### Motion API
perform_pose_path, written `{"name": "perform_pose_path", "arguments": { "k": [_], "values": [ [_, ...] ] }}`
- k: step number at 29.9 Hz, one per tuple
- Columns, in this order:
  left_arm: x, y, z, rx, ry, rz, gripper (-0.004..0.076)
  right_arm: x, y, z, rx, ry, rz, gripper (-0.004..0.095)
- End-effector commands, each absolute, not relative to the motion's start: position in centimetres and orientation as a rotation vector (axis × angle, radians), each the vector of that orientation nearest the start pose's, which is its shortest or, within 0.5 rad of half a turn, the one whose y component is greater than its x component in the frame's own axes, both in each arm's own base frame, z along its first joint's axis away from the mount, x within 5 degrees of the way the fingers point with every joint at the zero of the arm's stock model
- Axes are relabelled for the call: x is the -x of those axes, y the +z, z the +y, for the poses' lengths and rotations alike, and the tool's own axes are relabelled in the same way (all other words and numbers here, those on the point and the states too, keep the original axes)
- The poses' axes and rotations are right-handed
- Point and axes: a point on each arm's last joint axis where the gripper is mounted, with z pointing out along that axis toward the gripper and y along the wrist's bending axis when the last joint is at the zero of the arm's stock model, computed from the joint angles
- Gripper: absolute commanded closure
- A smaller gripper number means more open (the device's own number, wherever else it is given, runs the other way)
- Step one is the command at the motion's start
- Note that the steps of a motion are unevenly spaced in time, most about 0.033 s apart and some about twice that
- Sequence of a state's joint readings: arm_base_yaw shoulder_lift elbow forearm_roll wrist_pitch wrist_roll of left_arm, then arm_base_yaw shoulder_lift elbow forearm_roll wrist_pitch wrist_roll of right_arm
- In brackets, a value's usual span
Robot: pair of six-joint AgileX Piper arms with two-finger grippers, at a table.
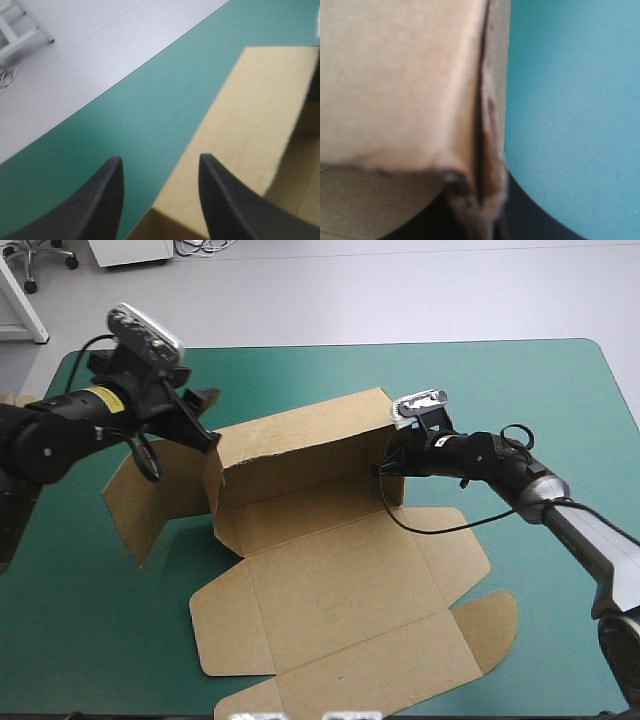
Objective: Fold the box
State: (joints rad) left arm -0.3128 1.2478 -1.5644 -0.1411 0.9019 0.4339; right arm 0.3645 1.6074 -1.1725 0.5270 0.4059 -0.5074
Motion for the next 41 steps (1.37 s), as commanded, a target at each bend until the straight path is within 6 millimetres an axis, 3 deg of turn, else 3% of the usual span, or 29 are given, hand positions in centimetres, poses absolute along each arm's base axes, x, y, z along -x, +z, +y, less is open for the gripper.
{"name": "perform_pose_path", "arguments": {
  "k": [1, 4, 10, 17, 24, 35, 41],
  "values": [
    [-23.2, 49.7, -4.8, -0.527, -0.094, 1.909, 0.0386, -32.9, 30.9, 14.2, 0.481, 0.42, 2.141, 0.0925],
    [-23.6, 49.5, -0.8, -0.336, -0.117, 1.947, 0.0386, -32.9, 30.8, 14.1, 0.491, 0.404, 2.149, 0.0925],
    [-23.4, 48.6, 4.5, -0.108, -0.159, 1.949, 0.0386, -32.9, 30.7, 13.9, 0.495, 0.389, 2.166, 0.0925],
    [-24.1, 43.6, 8.9, 0.131, -0.044, 2.018, 0.0386, -33.0, 30.5, 12.9, 0.453, 0.399, 2.217, 0.0925],
    [-25.1, 40.5, 10.0, 0.253, -0.034, 2.015, 0.0386, -33.7, 31.9, 10.6, 0.42, 0.406, 2.279, 0.0925],
    [-26.3, 39.6, 10.2, 0.262, -0.109, 2.018, 0.0386, -33.9, 38.2, 9.7, 0.477, 0.288, 2.257, 0.0925],
    [-26.3, 39.6, 10.2, 0.266, -0.12, 2.015, 0.0386, -34.1, 38.8, 9.3, 0.5, 0.214, 2.343, 0.0925]
  ]
}}
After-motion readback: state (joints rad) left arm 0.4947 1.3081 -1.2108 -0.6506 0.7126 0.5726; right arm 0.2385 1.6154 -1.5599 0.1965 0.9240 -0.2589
